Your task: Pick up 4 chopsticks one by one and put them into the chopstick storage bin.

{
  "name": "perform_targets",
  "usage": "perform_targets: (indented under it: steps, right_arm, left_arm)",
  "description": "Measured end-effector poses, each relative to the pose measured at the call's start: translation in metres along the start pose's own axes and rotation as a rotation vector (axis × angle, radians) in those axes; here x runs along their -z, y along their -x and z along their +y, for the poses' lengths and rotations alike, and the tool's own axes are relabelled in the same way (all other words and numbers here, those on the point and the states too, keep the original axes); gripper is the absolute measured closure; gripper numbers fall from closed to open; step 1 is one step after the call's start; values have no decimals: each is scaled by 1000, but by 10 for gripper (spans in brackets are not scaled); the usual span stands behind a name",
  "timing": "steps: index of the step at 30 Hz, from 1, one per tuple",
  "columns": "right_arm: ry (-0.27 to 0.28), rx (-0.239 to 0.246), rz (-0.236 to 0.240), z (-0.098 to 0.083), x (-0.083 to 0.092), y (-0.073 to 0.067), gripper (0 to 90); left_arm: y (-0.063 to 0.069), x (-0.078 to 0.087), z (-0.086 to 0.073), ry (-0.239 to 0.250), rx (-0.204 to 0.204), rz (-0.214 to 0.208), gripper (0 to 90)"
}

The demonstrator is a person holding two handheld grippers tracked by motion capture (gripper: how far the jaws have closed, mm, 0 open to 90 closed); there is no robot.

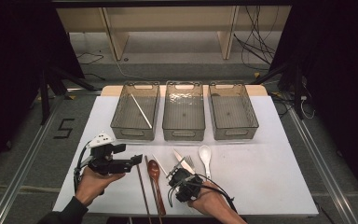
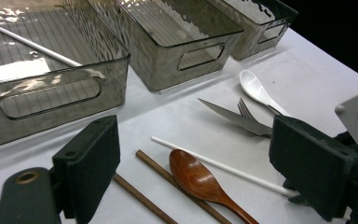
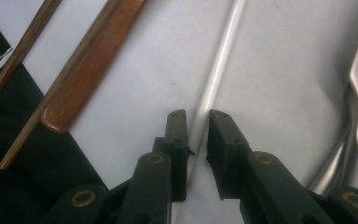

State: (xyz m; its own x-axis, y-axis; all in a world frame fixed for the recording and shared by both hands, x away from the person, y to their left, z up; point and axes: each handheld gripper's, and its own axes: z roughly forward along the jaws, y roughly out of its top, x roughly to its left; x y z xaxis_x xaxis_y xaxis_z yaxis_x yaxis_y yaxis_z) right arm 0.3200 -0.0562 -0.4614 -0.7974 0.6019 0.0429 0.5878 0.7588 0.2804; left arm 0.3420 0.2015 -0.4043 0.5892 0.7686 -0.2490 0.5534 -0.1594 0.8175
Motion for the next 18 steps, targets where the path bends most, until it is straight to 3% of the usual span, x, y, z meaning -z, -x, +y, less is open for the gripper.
perform_targets:
  steps: [6, 18]
  right_arm:
    - [-14, -35, 12, -1, 1, 13, 826]
    - [-31, -70, 16, -2, 3, 21, 843]
  left_arm:
    - [2, 0, 0, -1, -6, -6, 158]
    - [3, -2, 0, -2, -3, -13, 159]
